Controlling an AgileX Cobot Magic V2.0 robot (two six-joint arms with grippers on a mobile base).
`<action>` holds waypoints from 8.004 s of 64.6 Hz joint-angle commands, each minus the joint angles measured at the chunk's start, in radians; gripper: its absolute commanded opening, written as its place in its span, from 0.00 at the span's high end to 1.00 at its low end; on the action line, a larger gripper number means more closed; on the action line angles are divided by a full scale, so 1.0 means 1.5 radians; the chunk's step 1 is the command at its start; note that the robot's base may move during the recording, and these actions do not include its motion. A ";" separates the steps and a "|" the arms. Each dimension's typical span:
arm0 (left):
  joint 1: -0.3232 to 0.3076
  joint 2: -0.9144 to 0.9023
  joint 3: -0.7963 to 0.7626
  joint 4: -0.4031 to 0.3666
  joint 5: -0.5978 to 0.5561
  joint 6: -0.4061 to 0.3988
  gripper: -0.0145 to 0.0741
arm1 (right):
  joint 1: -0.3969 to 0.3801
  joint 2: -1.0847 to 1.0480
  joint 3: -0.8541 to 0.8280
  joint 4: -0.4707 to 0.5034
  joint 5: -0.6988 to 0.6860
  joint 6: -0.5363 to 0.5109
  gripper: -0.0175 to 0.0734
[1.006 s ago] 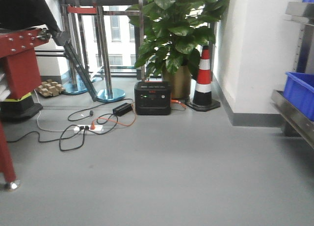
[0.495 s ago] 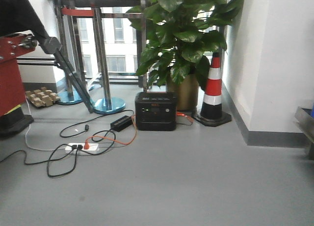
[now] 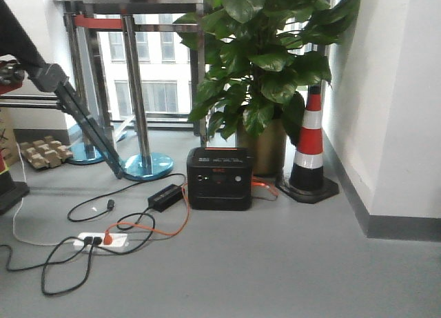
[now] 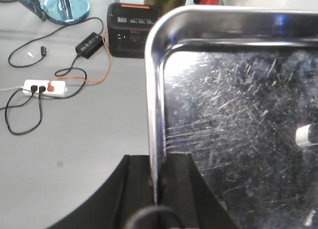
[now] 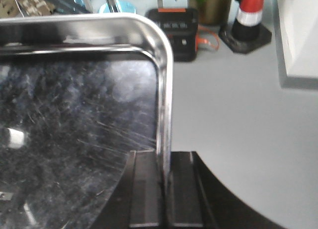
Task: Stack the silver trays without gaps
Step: 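Drive toward the plant and cone while holding the tray, then turn and drive to the second rack of blue bins, then move the held tray over the larger silver tray on the shelf, then lower the tray into the larger tray and open both grippers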
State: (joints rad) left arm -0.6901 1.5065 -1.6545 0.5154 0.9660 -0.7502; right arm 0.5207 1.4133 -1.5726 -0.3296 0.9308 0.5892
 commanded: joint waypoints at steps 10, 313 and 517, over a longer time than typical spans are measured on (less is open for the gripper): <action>-0.009 -0.003 -0.006 -0.021 -0.051 0.005 0.85 | 0.007 0.000 -0.005 0.024 -0.129 -0.010 0.88; -0.009 -0.003 -0.006 0.038 -0.051 0.005 0.85 | 0.007 0.000 -0.005 0.024 -0.224 -0.010 0.88; 0.104 0.218 -0.236 -0.098 0.051 0.081 0.75 | -0.047 0.251 -0.248 -0.002 0.090 -0.012 0.65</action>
State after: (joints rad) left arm -0.5266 1.8577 -1.9483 0.3601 1.0101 -0.6249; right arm 0.4483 1.8073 -1.8757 -0.3113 1.0178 0.5862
